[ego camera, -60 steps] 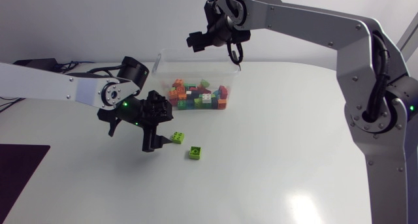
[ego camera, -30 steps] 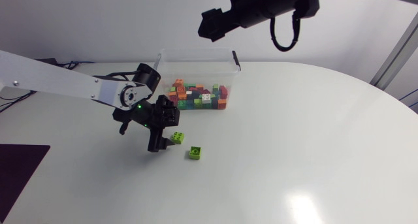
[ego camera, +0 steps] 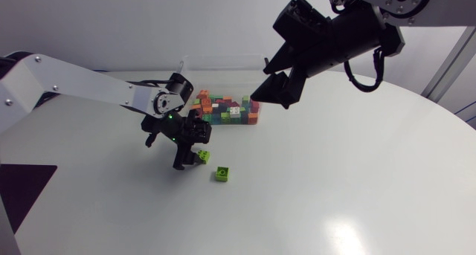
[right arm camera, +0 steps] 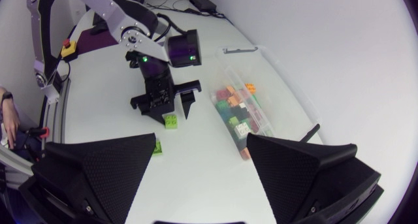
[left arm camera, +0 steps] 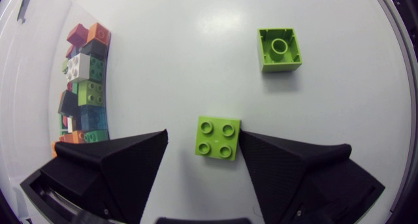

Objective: Place the duplo bricks in the container

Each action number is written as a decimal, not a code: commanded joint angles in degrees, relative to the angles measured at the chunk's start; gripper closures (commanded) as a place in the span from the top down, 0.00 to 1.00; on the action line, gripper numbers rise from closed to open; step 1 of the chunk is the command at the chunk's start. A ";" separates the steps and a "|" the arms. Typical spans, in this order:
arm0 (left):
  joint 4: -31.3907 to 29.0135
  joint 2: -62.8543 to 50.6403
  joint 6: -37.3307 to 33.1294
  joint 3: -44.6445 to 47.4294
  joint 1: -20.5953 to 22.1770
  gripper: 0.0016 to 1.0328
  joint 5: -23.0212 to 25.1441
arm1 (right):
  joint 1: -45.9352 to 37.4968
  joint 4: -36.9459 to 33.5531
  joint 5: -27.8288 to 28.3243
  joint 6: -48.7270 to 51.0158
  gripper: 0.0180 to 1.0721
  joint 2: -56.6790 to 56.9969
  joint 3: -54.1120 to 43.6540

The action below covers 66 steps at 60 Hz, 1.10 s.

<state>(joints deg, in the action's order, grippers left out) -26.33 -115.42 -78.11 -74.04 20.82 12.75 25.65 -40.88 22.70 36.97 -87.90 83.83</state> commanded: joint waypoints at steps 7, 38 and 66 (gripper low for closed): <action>-5.93 -2.97 -2.40 -4.18 0.01 0.16 -0.27 | 0.01 -4.82 0.68 5.74 0.95 -2.63 -1.48; -24.91 9.42 -2.31 -6.99 -5.17 0.14 2.54 | 9.42 -1.92 -3.54 5.74 0.95 -19.68 -3.15; -26.94 19.00 7.44 -14.47 -12.03 0.14 15.02 | 14.52 -8.16 -7.14 3.02 0.90 -34.71 10.30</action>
<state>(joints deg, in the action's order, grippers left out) -52.88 -97.56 -73.01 -85.69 9.08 26.26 39.13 -47.33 16.19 40.91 -119.96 91.68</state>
